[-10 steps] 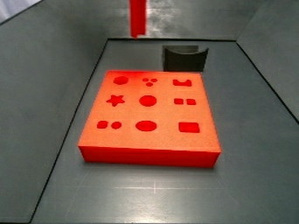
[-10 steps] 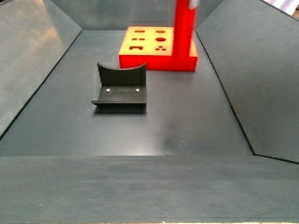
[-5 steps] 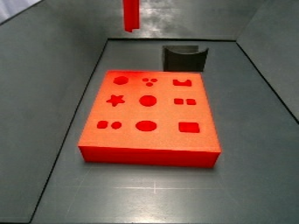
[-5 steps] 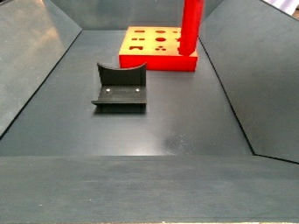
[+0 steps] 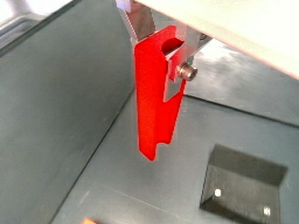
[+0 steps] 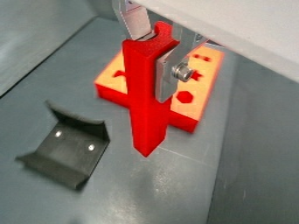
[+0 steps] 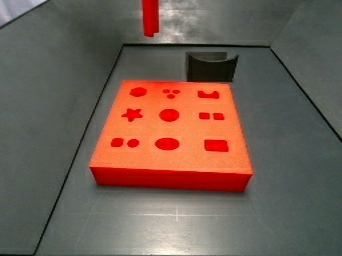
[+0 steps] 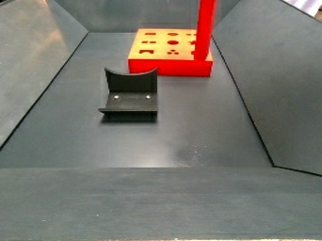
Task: Pick up the arch object. Move up. Rotate the arch object. Move to above the board. Insert the arch object.
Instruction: Rotate the arch object.
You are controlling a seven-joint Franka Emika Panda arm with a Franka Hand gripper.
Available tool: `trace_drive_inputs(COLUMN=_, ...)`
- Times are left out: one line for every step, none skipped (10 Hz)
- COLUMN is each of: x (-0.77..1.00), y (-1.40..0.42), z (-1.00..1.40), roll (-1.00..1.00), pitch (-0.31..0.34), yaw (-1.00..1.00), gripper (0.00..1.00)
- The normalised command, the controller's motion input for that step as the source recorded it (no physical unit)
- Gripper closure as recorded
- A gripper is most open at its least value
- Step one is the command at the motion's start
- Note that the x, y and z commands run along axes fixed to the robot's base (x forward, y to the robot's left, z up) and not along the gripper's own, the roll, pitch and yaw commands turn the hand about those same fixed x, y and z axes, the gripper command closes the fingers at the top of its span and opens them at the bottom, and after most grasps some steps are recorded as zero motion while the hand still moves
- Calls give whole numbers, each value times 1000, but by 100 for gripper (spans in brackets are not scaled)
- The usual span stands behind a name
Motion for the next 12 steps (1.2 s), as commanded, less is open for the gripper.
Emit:
trace_drive_inputs(x=1, y=2, z=5, roll=-3, pitch=19, yaw=759, gripper=100)
trace_drive_inputs(x=1, y=2, z=6, roll=-3, pitch=19, yaw=590, gripper=100)
trace_drive_inputs(x=3, y=2, z=8, roll=-3, pitch=18, yaw=334, gripper=100)
trace_drive_inputs(x=0, y=0, z=0, roll=-2, pitch=18, yaw=888, gripper=100)
trace_drive_inputs(x=1, y=-2, z=1, roll=-2, pitch=17, yaw=750, gripper=100)
trace_drive_inputs(x=2, y=-2, z=2, roll=-2, pitch=17, yaw=600, gripper=100)
trace_drive_inputs(x=4, y=-2, z=4, roll=-2, pitch=16, yaw=349, gripper=100)
trace_drive_inputs(x=5, y=-2, z=5, roll=-2, pitch=15, yaw=225, gripper=100)
trace_drive_inputs(x=0, y=0, z=-1000, roll=-202, pitch=15, yaw=129, gripper=100)
trace_drive_inputs(x=2, y=0, z=-1000, roll=-202, pitch=12, yaw=102, gripper=100)
trace_drive_inputs(x=24, y=7, z=-1000, roll=-177, pitch=-16, yaw=59, gripper=100)
trace_drive_inputs(x=22, y=7, z=-1000, roll=-157, pitch=-27, yaw=29, gripper=100)
